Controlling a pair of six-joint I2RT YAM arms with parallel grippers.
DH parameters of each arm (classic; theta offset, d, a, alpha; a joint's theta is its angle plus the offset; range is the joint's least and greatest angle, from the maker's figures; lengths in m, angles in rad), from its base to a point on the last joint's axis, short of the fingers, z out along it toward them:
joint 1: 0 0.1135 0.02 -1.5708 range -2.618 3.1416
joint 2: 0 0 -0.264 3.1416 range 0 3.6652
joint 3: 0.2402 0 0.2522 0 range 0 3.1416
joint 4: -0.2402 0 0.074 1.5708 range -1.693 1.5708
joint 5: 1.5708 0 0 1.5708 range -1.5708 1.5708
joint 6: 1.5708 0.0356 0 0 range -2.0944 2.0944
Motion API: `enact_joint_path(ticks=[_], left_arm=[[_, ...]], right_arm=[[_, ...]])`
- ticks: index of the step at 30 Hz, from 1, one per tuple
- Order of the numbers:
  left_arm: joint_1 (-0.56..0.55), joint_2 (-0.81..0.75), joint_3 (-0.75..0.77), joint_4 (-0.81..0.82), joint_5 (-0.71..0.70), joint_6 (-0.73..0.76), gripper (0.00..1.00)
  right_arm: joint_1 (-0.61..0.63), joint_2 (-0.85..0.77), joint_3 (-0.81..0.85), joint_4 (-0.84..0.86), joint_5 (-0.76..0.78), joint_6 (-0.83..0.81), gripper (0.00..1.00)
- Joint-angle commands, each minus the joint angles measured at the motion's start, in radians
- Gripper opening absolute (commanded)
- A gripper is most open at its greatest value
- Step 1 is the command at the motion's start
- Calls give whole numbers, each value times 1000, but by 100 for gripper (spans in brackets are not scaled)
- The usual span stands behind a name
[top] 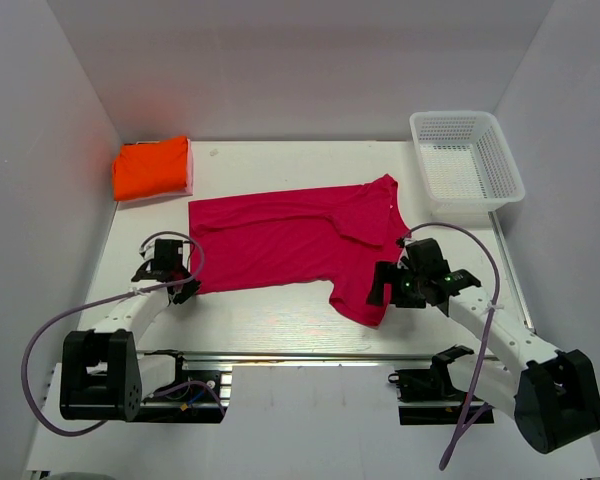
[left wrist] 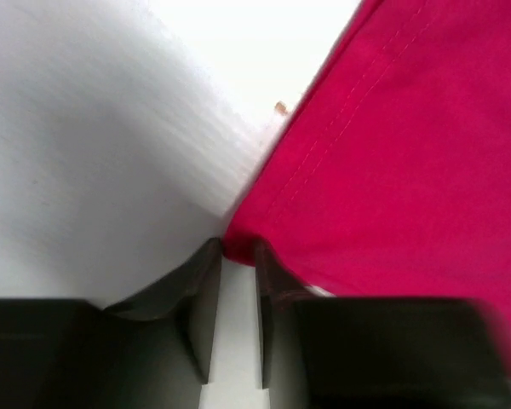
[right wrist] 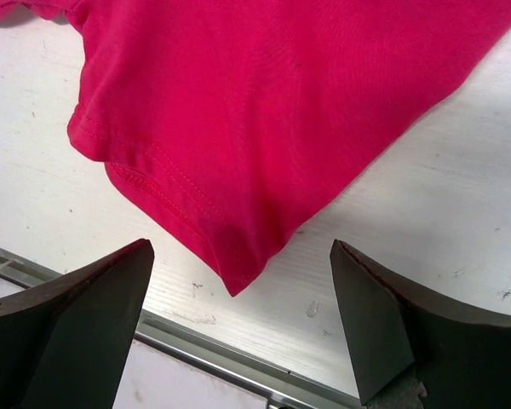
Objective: Fold and stack the t-shirts
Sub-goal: Grap the side of the flattened tshirt closest away from the robot with both arms
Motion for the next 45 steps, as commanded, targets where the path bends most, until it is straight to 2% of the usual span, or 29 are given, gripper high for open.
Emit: enact_joint_path(ticks=[1, 3, 4, 10, 13, 14, 18, 21, 23, 26, 27, 28, 29, 36, 45], left_arm=[[3, 29, 18, 55, -3, 5, 22], [3, 40, 18, 55, 6, 15, 4], [3, 40, 18, 55, 15, 15, 0], [3, 6, 8, 66, 15, 24, 0], [3, -22, -1, 66, 15, 24, 0], [3, -22, -1, 66, 15, 24, 0], [3, -40, -1, 45, 15, 33, 0], [3, -40, -1, 54, 25, 42, 0], [3, -40, 8, 54, 34, 42, 0], [3, -40, 8, 45, 54, 42, 0], [3, -40, 8, 45, 63, 51, 0], [3, -40, 8, 45, 63, 51, 0], [3, -40, 8, 45, 74, 51, 0], [3, -40, 44, 72, 109, 71, 0], [12, 72, 192, 54, 146, 62, 0]], right_arm=[[19, 31, 41, -3, -37, -21, 90], [39, 55, 44, -12, -26, -31, 89], [53, 71, 47, -15, -17, -27, 89], [123, 137, 41, 16, 27, 31, 86], [156, 152, 44, -7, 98, 71, 84], [171, 152, 38, -18, 122, 112, 80], [186, 146, 2, -17, 135, 185, 79], [183, 149, -16, 13, 121, 238, 71], [183, 158, -7, 16, 96, 252, 62], [185, 152, -2, 10, 93, 255, 40], [183, 146, 2, 0, 99, 261, 30], [182, 141, 7, -19, 101, 261, 10], [180, 140, 28, -23, 106, 255, 1], [174, 107, 86, 26, 126, 235, 0], [116, 245, 263, 146, 121, 258, 0]])
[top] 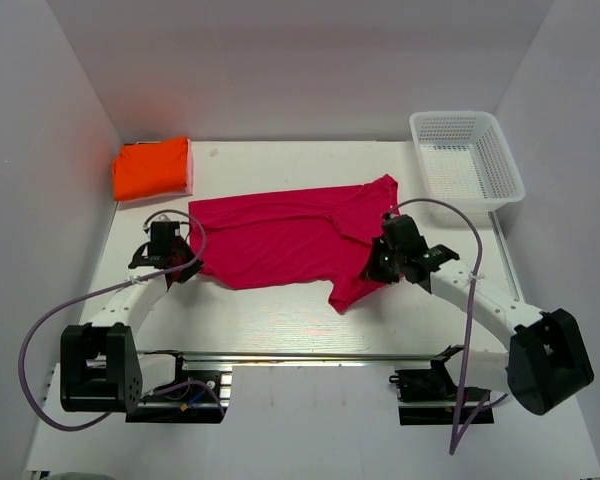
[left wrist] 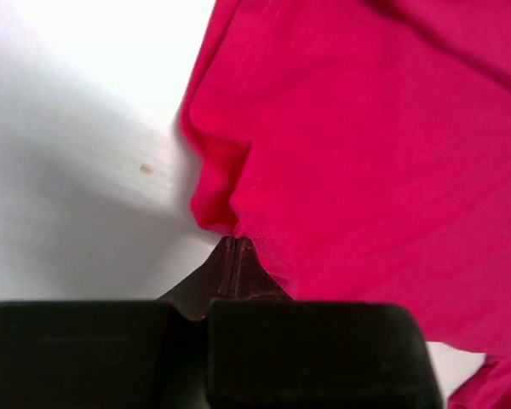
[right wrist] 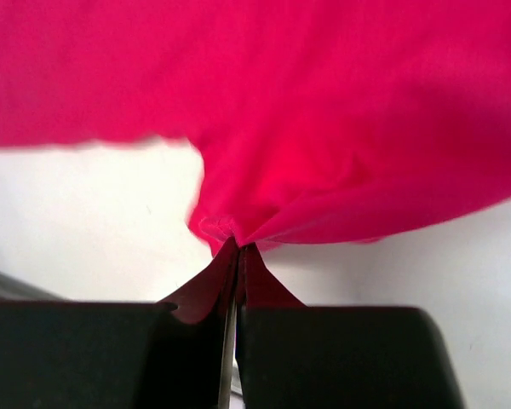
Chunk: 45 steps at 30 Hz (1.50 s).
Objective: Fold and stack the t-shirts
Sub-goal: Grap the side of the flattened tshirt closest away from the robot with both arms, then fold the other side of the tshirt into a rectangle
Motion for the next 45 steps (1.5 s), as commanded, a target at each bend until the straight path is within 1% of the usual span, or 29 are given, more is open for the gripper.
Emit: enact_joint_path(ticks=[1, 2, 6, 7, 13, 22, 29, 36, 39, 40, 45], left_arm=[[12, 47, 100, -1, 8, 0, 0], [12, 59, 111, -10, 8, 0, 0], [12, 99, 152, -21, -12, -10, 0], [12, 116, 166, -21, -23, -10, 0], [12, 171, 218, -30, -43, -10, 0], [39, 228, 313, -39, -83, -19, 0], [48, 326, 398, -30, -92, -30, 0], [58, 420, 468, 2, -103, -20, 0], [58, 469, 505, -9, -130, -30, 0], [58, 480, 519, -9, -155, -30, 0], [58, 558, 556, 10, -143, -28, 0]], right_arm=[[-25, 59, 90, 67, 8, 16, 0], [-49, 91, 113, 68, 8, 16, 0], [-89, 116, 167, 93, 28, 33, 0], [-106, 119, 188, 93, 83, 33, 0], [-169, 173, 287, 90, 117, 19, 0], [-261, 321, 457, 91, 100, -8, 0], [-296, 447, 593, 90, 56, -44, 0], [-330, 530, 681, 84, 47, -64, 0], [-336, 576, 719, 82, 43, -82, 0], [-338, 592, 731, 84, 13, -84, 0], [-343, 680, 787, 116, -3, -172, 0]])
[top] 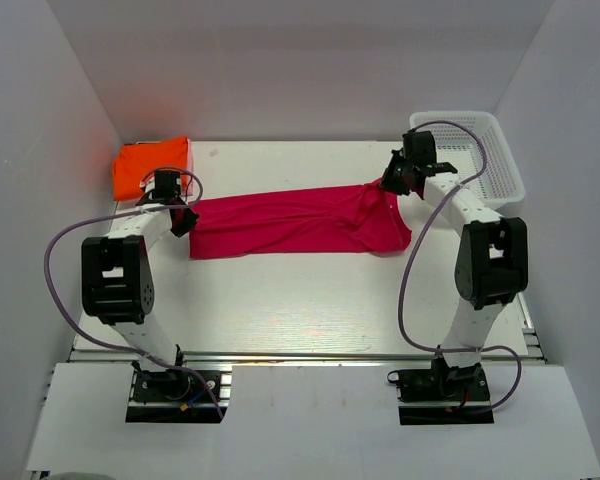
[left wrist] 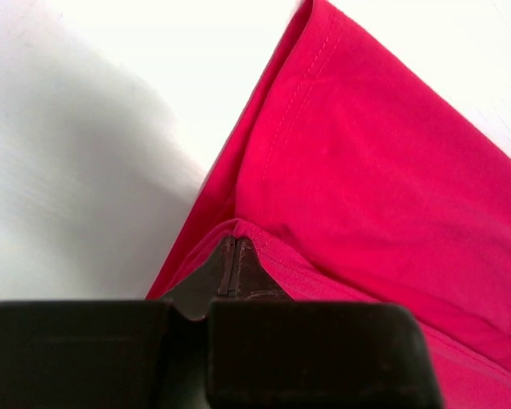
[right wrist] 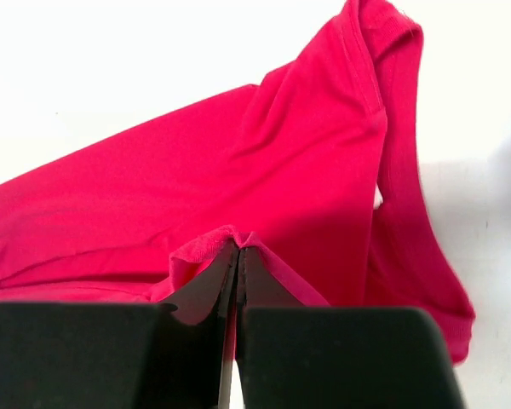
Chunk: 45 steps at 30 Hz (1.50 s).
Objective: Fold and stack the t-shirts
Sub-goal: Fold the other side of the tshirt into a rectangle
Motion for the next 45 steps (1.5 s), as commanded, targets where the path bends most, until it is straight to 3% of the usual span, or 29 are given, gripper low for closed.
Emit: enact_joint_path(ticks=[1, 19, 20, 22, 23, 24, 26, 27, 35, 37, 40, 45], left_arm=[[6, 36, 68, 18, -28, -2, 0], [6, 144, 180, -46, -52, 17, 0], [6, 144, 192, -55, -61, 17, 9], [6, 153, 203, -68, -52, 29, 30], [6, 153, 214, -97, -52, 41, 57], [6, 153, 214, -106, -52, 41, 75], [6, 131, 214, -117, -63, 41, 99], [6, 122, 214, -117, -63, 67, 100], [-15, 38, 179, -91, 115, 201, 100], [-15, -2, 156, -31, 161, 222, 100], [-15, -34, 85, 85, 364, 267, 100], [-25, 10, 50, 174, 518, 287, 100]], right_arm=[[-9, 49, 76, 40, -23, -79, 0], [-23, 356, 351, 89, -106, -293, 3], [-25, 368, 367, 82, -112, -299, 21], [-26, 368, 391, 63, -138, -305, 42], [-29, 364, 407, 39, -147, -305, 57], [-26, 361, 412, 28, -158, -305, 65], [-25, 324, 400, 2, -169, -305, 83], [-25, 313, 382, -1, -178, -305, 90], [-13, 120, -2, 155, -376, -233, 90], [-11, 121, -30, 160, -406, -234, 90], [-3, 143, -33, 162, -442, -230, 90], [10, 195, -11, 191, -468, -219, 90]])
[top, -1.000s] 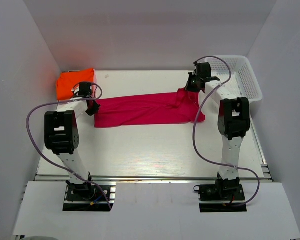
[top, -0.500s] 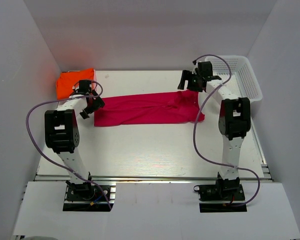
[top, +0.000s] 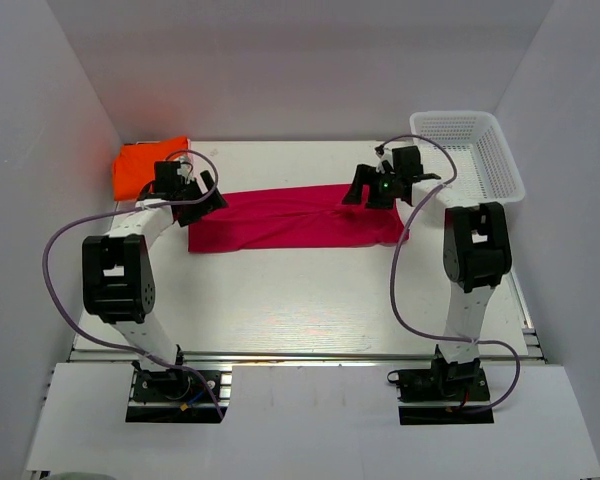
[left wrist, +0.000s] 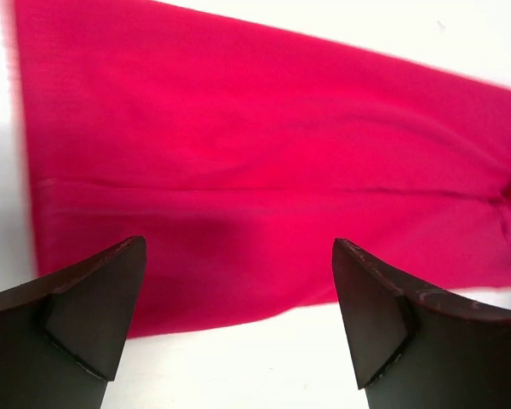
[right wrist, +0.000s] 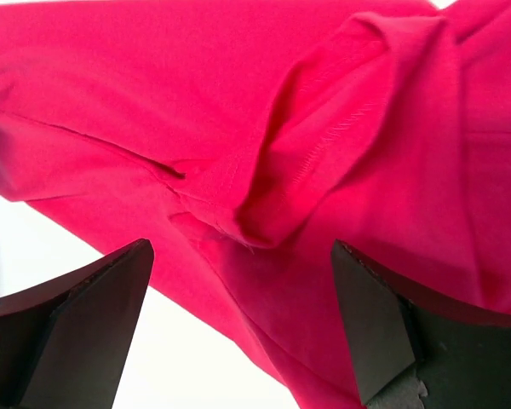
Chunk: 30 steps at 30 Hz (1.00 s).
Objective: Fold and stack the t-shirts
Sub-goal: Fold the other side of the tshirt into a rectangle, then rotate the tshirt 90 degrees
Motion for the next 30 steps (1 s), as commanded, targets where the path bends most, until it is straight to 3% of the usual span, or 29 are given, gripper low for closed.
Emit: enact_joint_path(ticks=[1, 13, 19, 24, 27, 30], left_arm=[[-6, 15, -18, 91, 176, 47, 100], [-6, 130, -55, 82, 137, 47, 100], [-6, 139, -55, 63, 118, 47, 100], [-6, 139, -66, 54, 95, 47, 100], [-6, 121, -76, 31, 70, 47, 100], [-6, 102, -86, 8, 42, 47, 100]], right_arm=[[13, 53, 45, 53, -59, 15, 90], [32, 163, 114, 67, -65, 60, 90], [52, 209, 148, 218, -137, 162, 90], [72, 246, 185, 377, -174, 345, 90], [83, 277, 244, 512, -148, 449, 90], [92, 303, 324, 492, -55, 495, 90]])
